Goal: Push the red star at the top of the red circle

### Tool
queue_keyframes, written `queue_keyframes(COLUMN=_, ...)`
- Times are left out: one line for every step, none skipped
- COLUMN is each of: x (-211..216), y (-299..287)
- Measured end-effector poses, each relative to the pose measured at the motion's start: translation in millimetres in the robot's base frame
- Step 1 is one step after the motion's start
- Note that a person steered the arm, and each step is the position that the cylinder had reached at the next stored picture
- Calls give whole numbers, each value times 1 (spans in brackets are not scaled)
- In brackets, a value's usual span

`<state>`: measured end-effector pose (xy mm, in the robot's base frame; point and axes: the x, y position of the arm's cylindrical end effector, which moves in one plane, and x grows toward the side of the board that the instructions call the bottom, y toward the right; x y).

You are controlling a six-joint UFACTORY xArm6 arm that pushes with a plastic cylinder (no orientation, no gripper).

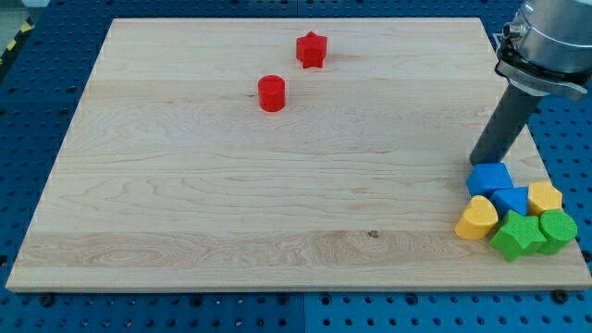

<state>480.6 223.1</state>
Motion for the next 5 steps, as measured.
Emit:
queue_keyframes(x=-29, y=-11)
queue_keyframes(x=-36, y=-91)
queue_keyframes(x=-47, y=-181)
queue_keyframes(x=-93, y=-251)
queue_keyframes(x=-106, y=-298)
